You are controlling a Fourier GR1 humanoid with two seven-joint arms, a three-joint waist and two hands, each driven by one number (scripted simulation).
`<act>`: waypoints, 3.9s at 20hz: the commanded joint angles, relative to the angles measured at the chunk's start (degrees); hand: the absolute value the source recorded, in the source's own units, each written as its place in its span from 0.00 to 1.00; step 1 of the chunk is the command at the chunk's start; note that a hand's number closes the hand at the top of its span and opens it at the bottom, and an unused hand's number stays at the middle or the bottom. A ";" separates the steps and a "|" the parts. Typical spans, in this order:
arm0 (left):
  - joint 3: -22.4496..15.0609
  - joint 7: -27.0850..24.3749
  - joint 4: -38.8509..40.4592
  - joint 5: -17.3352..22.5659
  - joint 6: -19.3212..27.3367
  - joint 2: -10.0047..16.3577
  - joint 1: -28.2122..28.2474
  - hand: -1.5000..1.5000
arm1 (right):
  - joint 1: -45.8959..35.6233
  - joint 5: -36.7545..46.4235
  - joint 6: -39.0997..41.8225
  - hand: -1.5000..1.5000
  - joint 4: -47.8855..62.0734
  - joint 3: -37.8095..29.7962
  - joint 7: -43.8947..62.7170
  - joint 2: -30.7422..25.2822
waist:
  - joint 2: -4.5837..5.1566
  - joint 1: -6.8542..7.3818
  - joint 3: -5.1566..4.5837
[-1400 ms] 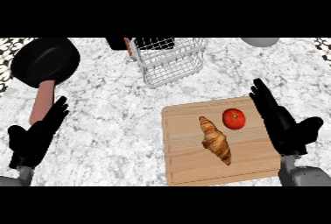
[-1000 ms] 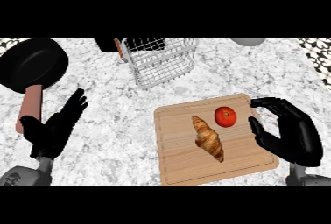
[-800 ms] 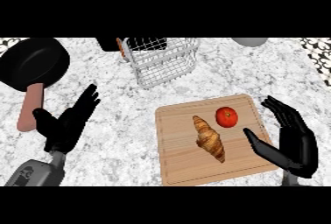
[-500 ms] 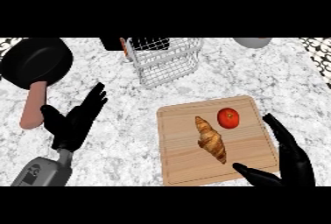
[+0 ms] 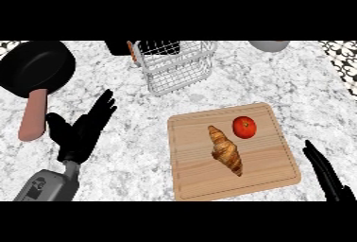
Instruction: Pick the croissant from the cutting board and place it in the tiered basket
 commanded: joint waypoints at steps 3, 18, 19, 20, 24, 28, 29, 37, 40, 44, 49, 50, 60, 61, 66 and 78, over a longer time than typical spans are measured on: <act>-0.13 0.04 1.19 -1.16 0.64 -1.13 -1.33 0.50 | 8.36 19.25 1.06 0.00 -16.13 7.50 21.41 0.35 | 0.14 0.15 -0.04; 0.14 3.54 -1.39 -2.87 -0.05 -4.06 -1.46 0.50 | -5.98 53.96 17.44 0.00 -11.56 33.81 61.29 15.98 | 0.15 1.61 0.35; 1.38 3.84 1.52 -3.01 -0.22 -4.09 -5.28 0.50 | -6.40 56.14 16.94 0.00 -10.60 38.76 65.82 16.00 | 0.19 1.34 0.33; -0.43 2.99 2.15 -4.77 1.20 -6.52 -4.12 0.50 | -11.52 50.36 12.87 0.00 -2.65 32.21 64.03 16.02 | 0.32 1.64 0.38; 2.95 4.90 -1.88 -4.20 -3.04 -4.22 -1.31 0.50 | -12.50 48.75 12.22 0.00 -0.20 34.03 65.68 16.05 | 0.18 1.58 0.39; 2.96 0.60 2.21 -8.01 -2.52 -7.40 -0.80 0.50 | -14.46 47.37 13.82 0.00 1.72 32.29 66.58 16.05 | 0.22 1.46 0.38; 4.58 -0.54 3.17 -6.76 -5.28 -6.53 0.30 0.50 | -14.52 49.70 10.51 0.00 3.46 35.00 68.77 16.06 | 0.20 1.48 0.37; 6.12 4.80 -2.00 -9.49 -5.42 -7.81 1.38 0.50 | -9.02 50.49 3.71 0.00 2.02 32.05 64.96 11.75 | 0.12 1.44 0.39; 8.23 3.92 -0.42 -9.20 -8.21 -8.35 1.08 0.50 | -13.18 48.14 3.11 0.00 6.49 28.20 63.57 13.51 | 0.17 1.50 0.38; 8.05 7.28 -3.78 -11.04 -6.61 -10.47 0.73 0.50 | -13.16 45.19 2.95 0.00 5.12 25.30 60.58 10.81 | 0.16 1.47 0.39; 11.21 3.76 -0.88 -10.30 -11.17 -9.76 0.93 0.50 | -18.13 45.36 0.46 0.00 13.87 24.12 59.74 15.47 | 0.20 1.57 0.38; 10.12 3.72 3.22 -12.84 -8.43 -12.48 -2.67 0.50 | -17.49 44.66 -1.57 0.00 14.04 23.65 59.50 15.89 | 0.22 1.40 0.38; 11.05 7.83 -3.05 -15.50 -8.13 -13.44 -0.34 0.50 | -20.55 39.29 -5.03 0.00 22.20 17.67 52.20 15.49 | 0.18 1.55 0.39; 11.01 3.97 4.40 -16.71 -7.90 -15.04 -3.49 0.50 | -18.15 38.29 -6.71 0.00 21.55 17.54 50.78 14.19 | 0.24 1.27 0.38; 12.40 9.21 -4.43 -14.24 -11.02 -12.57 0.34 0.50 | -23.73 34.56 -6.85 0.00 28.47 12.35 46.63 14.23 | 0.19 1.67 0.40; 14.05 4.46 0.89 -14.26 -13.61 -13.06 0.64 0.50 | -31.78 33.92 -8.20 1.00 38.23 15.82 41.80 15.97 | 0.36 2.05 0.39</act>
